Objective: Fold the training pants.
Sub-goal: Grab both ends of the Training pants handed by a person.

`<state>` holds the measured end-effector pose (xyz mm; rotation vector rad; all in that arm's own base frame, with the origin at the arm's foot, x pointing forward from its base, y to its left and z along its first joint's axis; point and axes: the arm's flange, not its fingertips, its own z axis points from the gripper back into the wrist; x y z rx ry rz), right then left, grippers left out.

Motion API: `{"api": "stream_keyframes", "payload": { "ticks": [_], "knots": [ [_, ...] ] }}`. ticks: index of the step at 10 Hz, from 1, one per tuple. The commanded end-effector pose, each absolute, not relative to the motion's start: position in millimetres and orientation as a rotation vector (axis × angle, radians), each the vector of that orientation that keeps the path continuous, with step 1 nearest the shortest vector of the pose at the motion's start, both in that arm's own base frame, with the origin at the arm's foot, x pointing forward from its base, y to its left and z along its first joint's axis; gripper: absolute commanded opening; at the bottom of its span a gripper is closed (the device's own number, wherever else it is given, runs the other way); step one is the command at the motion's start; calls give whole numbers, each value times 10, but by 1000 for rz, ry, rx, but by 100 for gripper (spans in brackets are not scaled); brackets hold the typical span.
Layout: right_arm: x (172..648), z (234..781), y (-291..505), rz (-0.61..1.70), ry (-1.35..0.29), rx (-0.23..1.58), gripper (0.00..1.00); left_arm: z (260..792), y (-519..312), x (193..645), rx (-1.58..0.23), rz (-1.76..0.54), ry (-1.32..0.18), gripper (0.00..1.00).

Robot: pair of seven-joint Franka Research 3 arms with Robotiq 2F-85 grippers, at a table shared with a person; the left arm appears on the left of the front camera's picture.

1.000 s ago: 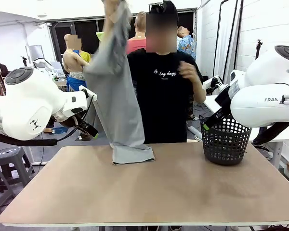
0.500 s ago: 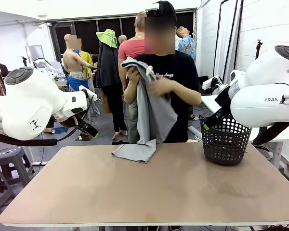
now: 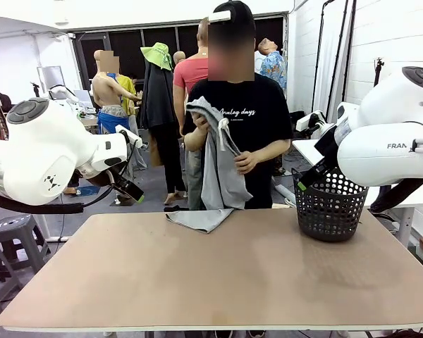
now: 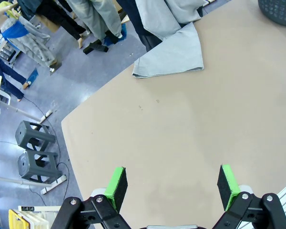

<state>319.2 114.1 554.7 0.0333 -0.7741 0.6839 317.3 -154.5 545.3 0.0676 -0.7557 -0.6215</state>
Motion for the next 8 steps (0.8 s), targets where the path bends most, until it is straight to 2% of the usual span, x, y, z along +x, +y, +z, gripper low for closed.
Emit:
{"api": "stream_keyframes", "payload": {
  "ticks": [1,8],
  "knots": [
    [3192,5546,1143,692,-775,36,100,5454,-1547,3172,71,-629,-756,100],
    [3192,5546,1143,692,-775,36,100,5454,-1547,3172,71,-629,-756,100]
  ]
}}
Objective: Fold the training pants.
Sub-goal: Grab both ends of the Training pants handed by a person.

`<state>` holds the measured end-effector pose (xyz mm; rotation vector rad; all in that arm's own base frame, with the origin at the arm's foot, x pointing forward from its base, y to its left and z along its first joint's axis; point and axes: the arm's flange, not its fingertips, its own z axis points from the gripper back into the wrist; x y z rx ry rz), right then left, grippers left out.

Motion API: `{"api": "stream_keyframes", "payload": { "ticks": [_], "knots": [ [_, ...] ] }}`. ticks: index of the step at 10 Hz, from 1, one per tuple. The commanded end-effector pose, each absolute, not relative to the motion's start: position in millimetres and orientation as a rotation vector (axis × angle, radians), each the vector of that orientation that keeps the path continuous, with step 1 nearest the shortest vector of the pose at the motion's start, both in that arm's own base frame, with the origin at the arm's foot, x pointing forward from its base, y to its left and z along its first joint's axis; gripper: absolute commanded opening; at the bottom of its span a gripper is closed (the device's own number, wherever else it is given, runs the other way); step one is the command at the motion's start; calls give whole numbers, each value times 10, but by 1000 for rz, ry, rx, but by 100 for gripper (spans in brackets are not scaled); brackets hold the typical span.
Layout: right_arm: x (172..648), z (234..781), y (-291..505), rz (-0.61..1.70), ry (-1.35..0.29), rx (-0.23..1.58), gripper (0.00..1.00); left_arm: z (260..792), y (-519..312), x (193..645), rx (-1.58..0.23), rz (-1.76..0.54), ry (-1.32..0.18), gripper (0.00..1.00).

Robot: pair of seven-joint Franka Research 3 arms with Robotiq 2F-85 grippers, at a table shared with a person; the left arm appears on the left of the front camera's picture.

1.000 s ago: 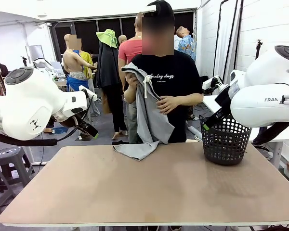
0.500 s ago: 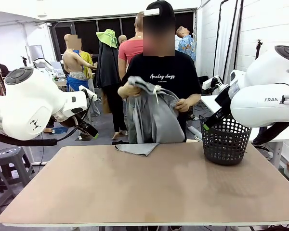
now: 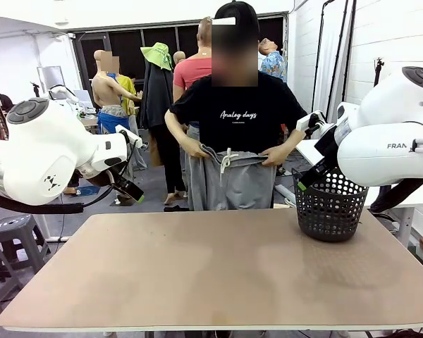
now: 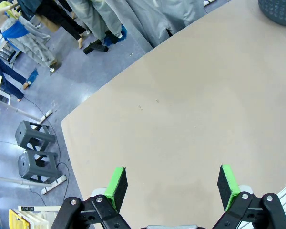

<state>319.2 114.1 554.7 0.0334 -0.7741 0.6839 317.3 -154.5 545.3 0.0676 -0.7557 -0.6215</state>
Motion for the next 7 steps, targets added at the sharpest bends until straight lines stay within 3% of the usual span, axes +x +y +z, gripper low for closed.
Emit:
{"api": "stream_keyframes", "payload": {
  "ticks": [1,7],
  "knots": [
    [3192,5546,1143,692,-775,36,100,5454,-1547,3172,71,-629,-756,100],
    [3192,5546,1143,692,-775,36,100,5454,-1547,3172,71,-629,-756,100]
  ]
}}
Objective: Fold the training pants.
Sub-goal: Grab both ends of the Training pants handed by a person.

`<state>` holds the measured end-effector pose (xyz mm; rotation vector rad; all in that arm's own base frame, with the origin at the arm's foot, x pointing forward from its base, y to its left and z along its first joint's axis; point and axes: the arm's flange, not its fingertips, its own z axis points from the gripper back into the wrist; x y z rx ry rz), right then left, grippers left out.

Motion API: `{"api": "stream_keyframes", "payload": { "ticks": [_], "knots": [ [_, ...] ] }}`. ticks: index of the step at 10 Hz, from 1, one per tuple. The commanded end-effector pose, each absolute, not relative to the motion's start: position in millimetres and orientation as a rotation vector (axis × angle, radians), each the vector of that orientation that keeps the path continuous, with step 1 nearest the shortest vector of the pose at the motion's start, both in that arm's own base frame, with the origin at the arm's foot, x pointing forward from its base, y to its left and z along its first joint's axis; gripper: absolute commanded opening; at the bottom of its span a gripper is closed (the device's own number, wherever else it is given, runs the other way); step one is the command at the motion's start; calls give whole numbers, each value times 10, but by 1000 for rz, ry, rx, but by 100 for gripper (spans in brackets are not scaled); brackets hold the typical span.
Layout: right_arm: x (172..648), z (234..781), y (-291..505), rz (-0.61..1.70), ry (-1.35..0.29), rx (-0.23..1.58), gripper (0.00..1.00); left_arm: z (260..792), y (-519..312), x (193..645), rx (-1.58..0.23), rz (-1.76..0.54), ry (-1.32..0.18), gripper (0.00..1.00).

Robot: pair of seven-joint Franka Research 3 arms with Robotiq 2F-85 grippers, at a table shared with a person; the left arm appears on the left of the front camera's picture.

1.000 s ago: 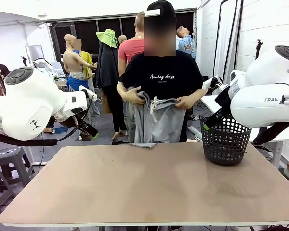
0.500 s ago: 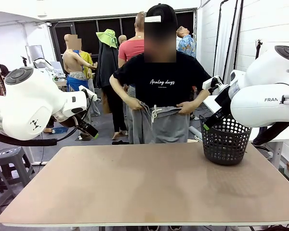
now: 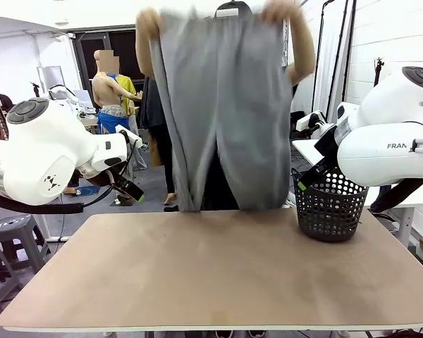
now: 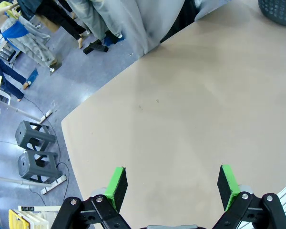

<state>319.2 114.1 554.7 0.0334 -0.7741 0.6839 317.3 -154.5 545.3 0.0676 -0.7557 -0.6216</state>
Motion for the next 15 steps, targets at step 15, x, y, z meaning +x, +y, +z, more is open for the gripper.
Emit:
{"api": "stream_keyframes", "payload": {
  "ticks": [15],
  "knots": [
    [3192,5546,1143,692,-775,36,100,5454,-1547,3172,71,-629,-756,100]
  ]
}}
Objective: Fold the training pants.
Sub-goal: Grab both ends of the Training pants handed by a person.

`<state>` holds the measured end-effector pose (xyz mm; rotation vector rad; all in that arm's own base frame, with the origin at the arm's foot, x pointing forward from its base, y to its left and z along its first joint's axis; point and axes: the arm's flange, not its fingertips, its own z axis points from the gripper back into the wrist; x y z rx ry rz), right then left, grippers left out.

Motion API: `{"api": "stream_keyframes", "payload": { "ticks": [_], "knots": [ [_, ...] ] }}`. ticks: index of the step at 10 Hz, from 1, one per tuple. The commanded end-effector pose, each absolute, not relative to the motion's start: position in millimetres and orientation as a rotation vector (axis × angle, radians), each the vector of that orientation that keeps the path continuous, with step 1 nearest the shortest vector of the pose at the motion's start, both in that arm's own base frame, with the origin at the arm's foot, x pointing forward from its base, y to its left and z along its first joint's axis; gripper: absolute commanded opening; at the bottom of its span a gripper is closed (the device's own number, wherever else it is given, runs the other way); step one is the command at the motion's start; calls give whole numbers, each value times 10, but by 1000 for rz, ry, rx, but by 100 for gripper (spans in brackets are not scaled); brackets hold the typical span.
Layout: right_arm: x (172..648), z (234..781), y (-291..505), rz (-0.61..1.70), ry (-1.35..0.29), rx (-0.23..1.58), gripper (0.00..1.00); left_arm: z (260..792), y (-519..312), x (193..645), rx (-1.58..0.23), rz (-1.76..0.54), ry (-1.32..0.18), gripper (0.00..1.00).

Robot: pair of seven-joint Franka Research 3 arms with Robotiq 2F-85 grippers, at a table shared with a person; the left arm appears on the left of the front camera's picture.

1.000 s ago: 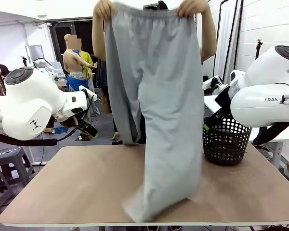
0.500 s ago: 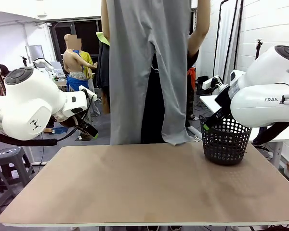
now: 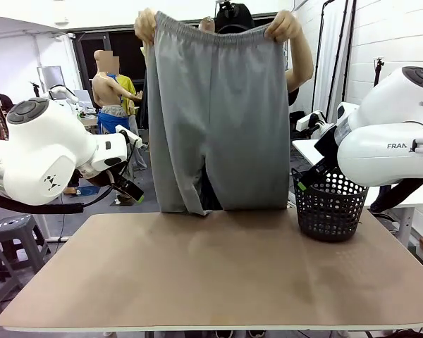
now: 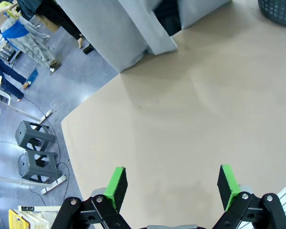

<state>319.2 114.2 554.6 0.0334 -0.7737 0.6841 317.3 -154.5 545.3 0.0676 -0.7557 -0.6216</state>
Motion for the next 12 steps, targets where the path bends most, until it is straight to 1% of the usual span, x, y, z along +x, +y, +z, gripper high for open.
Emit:
{"api": "stream_keyframes", "payload": {
  "ticks": [1,12],
  "knots": [
    [3192,5546,1143,692,-775,36,100,5454,-1547,3172,71,-629,-756,100],
    [3192,5546,1143,692,-775,36,100,5454,-1547,3172,71,-629,-756,100]
  ]
}}
